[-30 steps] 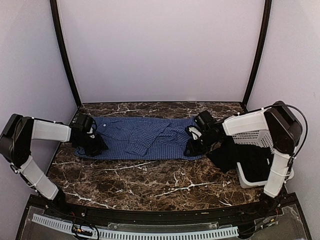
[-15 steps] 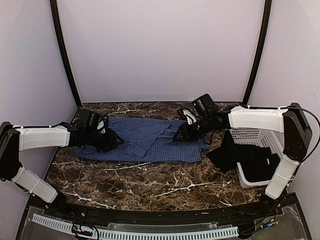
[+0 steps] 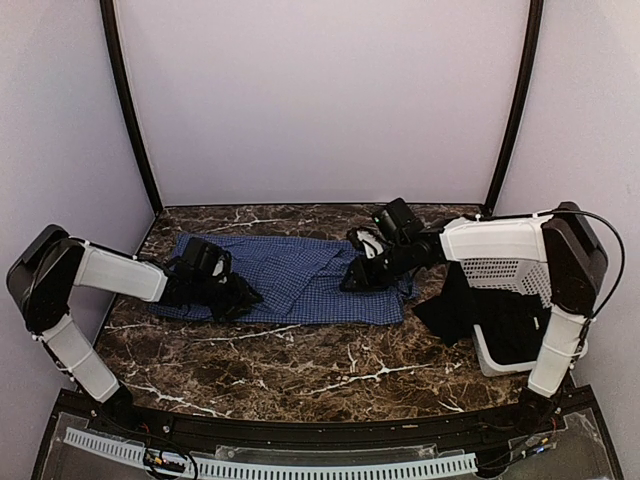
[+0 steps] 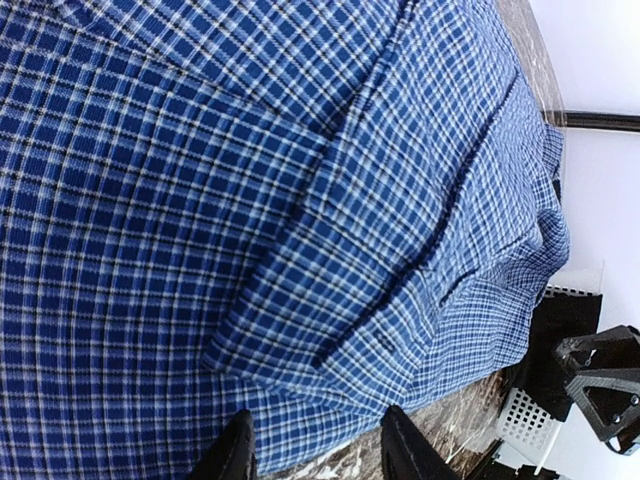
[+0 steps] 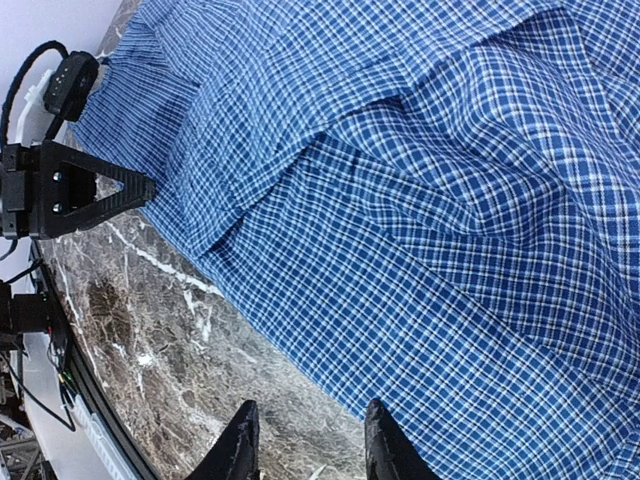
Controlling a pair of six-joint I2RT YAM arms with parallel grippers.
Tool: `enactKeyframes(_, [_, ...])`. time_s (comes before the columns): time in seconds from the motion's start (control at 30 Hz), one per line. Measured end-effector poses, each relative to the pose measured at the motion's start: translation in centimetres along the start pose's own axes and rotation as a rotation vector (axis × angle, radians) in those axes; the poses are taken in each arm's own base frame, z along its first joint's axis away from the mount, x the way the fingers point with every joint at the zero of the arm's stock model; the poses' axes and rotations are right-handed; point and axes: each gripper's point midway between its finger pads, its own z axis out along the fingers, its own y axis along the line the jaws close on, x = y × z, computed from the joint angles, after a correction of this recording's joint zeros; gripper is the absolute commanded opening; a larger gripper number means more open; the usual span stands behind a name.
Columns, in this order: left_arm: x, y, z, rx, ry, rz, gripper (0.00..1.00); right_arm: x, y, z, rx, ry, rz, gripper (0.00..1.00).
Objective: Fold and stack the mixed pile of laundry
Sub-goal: Adjust the rectangle-folded shirt at the center of the board.
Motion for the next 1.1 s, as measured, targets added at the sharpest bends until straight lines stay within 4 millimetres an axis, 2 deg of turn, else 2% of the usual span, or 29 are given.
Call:
enactKeyframes(0.13, [0.0,0.9,1.3,-0.012,0.006,-0.04,0.42,0.7,-1.2,0.6,0.041,0.015,0.004,0.32])
enactKeyframes(0.23, [-0.3,0.6,1.8,0.008,-0.002,-0.059,0.41,1.0,-2.0,0.9,0.066,0.021,0.006,0.31])
enactKeyframes(0.43, [-0.7,0.6,2.2,0.012,-0.019,-0.097,0.29,2.7,-4.1,1.9,0.117,0.06,0.024,0.3])
enactKeyframes(0.57, [-0.9,0.8,2.4,0.002,-0.03,-0.105,0.25,4.1,-5.3,2.8,0.138,0.099,0.038,0.29])
enactKeyframes(0.93, [-2.5,-0.4,2.0,0.013,-0.091,-0.055,0.2,4.7,-6.1,3.1,0.16,0.113,0.038,0.29])
enactKeyframes(1.0, [-2.8,-0.6,1.8,0.011,-0.108,-0.043,0.22,4.7,-6.1,3.1,0.16,0.112,0.039,0.29])
enactKeyframes(1.1, [-3.3,-1.0,1.8,0.015,-0.12,-0.032,0.33,4.7,-6.1,3.1,0.159,0.111,0.04,0.29])
